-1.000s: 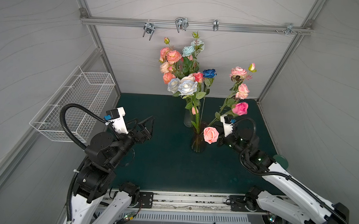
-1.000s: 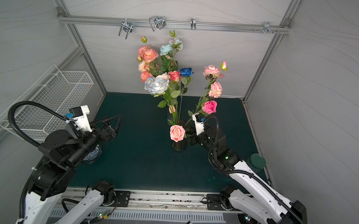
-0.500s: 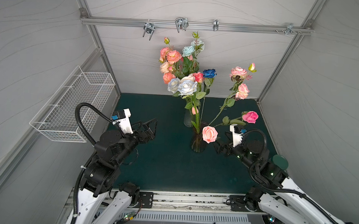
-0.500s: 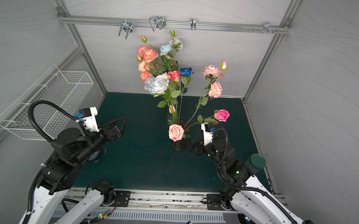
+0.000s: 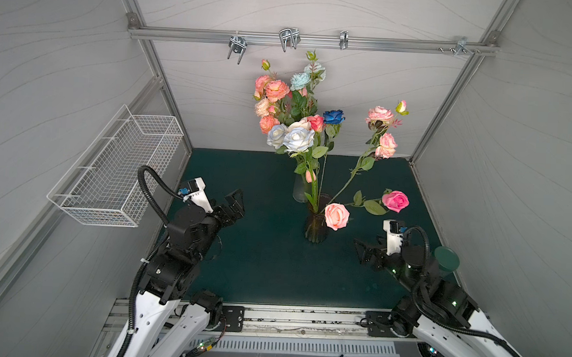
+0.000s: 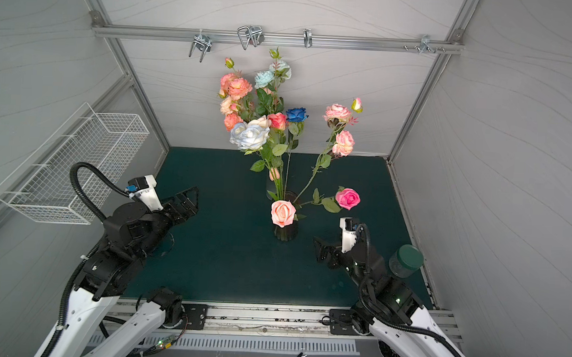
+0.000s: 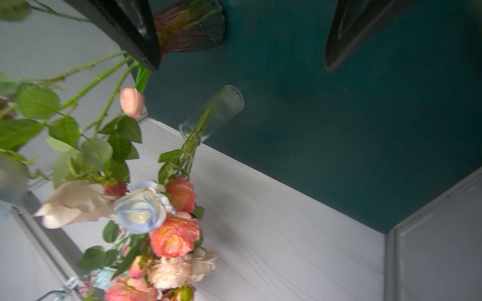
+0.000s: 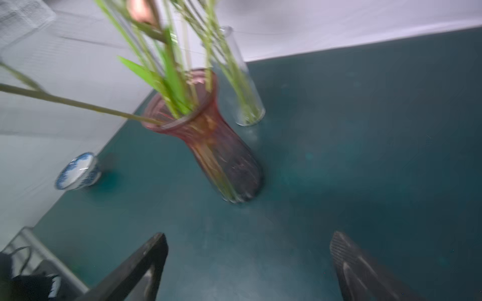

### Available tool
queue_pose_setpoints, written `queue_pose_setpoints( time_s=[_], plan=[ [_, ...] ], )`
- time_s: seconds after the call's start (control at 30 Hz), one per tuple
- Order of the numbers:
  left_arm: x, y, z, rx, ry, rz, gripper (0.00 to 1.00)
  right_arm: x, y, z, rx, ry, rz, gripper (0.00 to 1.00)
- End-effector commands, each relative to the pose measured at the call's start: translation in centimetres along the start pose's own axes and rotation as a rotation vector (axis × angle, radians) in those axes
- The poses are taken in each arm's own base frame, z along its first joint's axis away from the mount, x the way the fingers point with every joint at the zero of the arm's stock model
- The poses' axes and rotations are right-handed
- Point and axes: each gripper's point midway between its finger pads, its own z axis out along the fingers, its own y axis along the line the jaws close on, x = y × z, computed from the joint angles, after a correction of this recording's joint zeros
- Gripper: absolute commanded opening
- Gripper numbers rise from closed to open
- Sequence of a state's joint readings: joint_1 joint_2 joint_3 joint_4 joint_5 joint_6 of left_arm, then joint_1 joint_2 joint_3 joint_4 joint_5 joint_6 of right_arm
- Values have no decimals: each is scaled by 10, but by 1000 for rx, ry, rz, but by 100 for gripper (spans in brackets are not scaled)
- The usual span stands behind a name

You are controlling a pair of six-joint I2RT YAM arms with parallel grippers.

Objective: Arrange flowers in a vase
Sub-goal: Place the flower in the vase, then reset both arms

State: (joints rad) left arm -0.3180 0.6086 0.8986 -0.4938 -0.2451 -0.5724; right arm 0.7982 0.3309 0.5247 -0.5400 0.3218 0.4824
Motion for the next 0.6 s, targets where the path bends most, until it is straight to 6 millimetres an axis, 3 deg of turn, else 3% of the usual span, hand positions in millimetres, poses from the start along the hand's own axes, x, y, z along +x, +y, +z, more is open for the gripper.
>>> queue_pose_setpoints(
  time_s=[0.0,0.13,0.3,0.43,0.57],
  plan=[
    [-11,34,10,-210,-84,9,99,11,-39,-7,186,-7,87,99],
    [6,64,53,-352,-15,107,99,-1,-66,-4,364,-35,132,99],
    [43,140,105,-559,155,-22,99,-5,-112,9,575,5,284,99],
    [42,157,119,-552,49,64,94,-19,-135,12,612,-63,422,99],
    [43,172,124,-555,-83,192,92,-41,-148,18,657,-99,435,99]
  ],
)
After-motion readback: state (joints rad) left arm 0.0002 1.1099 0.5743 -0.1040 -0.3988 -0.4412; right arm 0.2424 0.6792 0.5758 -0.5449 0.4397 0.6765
